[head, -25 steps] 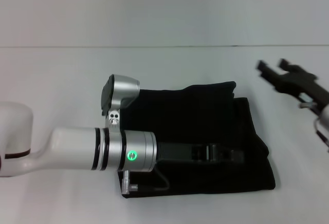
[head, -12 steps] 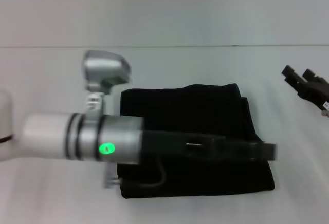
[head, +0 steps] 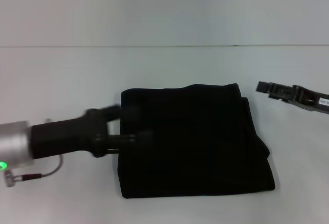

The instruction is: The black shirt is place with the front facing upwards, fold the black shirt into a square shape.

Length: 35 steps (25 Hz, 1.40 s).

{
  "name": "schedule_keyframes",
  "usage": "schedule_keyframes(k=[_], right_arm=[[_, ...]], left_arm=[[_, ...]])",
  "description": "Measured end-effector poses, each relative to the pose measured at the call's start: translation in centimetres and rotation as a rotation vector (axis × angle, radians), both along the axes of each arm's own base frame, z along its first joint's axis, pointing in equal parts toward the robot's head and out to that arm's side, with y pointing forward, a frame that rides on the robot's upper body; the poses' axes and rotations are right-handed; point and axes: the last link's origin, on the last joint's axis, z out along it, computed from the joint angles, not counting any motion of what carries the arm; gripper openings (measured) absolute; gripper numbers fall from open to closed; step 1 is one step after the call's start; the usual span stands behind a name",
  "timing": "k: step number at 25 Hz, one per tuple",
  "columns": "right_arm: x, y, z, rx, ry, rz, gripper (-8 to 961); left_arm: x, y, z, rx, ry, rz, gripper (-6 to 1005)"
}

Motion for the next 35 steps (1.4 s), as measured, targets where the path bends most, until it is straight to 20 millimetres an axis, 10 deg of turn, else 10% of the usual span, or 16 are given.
schedule_keyframes(k=[21,35], right_arm=[[-3.4,2.8,-4.2,-0.163,-0.123,-0.082,729],[-3.9,3.2,-4.5,-0.15,-0.154,-0.055,243]], left_arm=[[-3.6,-1.2,1.0,0.233,0.021,0.049,949],[-3.2,-0.7,0.9,0.238,0.024,0.042,950]])
